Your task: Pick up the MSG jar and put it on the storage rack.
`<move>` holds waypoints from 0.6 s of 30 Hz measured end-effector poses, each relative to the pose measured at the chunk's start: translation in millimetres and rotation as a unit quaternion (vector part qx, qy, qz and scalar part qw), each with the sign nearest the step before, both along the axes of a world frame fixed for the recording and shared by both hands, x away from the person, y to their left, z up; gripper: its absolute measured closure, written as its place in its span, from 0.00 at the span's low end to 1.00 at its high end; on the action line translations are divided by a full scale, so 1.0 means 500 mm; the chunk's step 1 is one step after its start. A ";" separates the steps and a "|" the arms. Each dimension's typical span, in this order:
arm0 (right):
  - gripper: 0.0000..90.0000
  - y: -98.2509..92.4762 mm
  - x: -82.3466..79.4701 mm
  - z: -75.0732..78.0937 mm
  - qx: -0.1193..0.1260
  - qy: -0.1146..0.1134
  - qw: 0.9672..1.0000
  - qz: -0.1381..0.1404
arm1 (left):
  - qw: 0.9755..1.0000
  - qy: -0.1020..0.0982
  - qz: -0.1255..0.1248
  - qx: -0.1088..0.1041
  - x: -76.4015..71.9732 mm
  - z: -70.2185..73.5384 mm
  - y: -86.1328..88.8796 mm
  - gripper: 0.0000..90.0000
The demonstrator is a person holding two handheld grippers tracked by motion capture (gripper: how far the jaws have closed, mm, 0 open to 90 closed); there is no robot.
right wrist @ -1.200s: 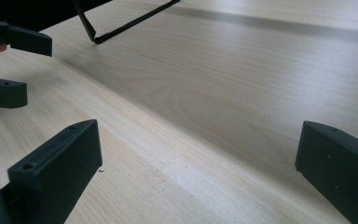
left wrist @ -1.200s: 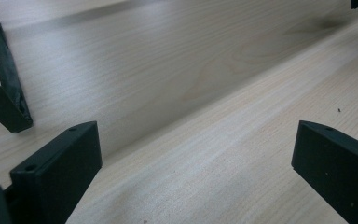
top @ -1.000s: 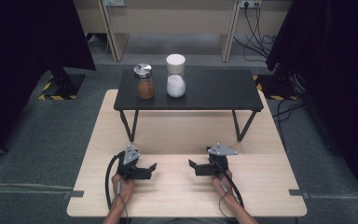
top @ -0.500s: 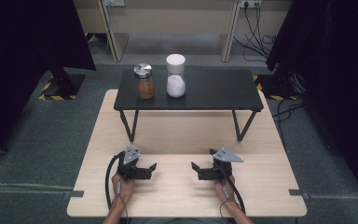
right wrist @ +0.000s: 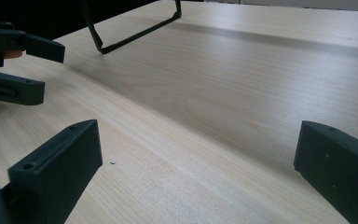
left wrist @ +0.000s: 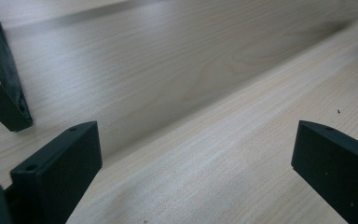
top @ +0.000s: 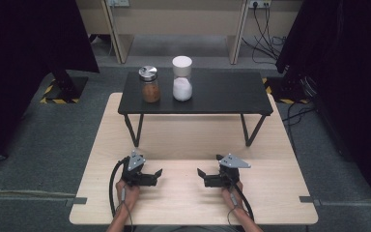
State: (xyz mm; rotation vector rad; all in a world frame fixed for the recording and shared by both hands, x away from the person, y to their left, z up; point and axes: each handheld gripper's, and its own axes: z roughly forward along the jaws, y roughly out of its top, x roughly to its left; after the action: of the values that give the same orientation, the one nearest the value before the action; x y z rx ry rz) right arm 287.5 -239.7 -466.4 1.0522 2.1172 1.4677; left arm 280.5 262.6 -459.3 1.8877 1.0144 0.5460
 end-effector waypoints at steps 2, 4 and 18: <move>0.01 0.001 0.000 0.000 -0.001 -0.001 1.000 0.000 | 1.000 0.000 0.000 0.000 0.000 0.000 0.000 0.01; 0.01 0.000 0.000 0.000 0.000 0.000 1.000 0.000 | 1.000 0.000 0.000 0.000 0.000 0.000 0.000 0.01; 0.01 0.000 0.001 0.000 -0.001 0.000 1.000 0.002 | 1.000 0.000 -0.001 0.001 0.000 0.000 -0.001 0.01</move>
State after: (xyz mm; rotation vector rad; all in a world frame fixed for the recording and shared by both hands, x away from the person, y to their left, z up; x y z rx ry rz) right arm 288.1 -239.7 -466.4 1.0468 2.1213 1.4676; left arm 280.7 262.3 -459.2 1.8901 1.0123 0.5466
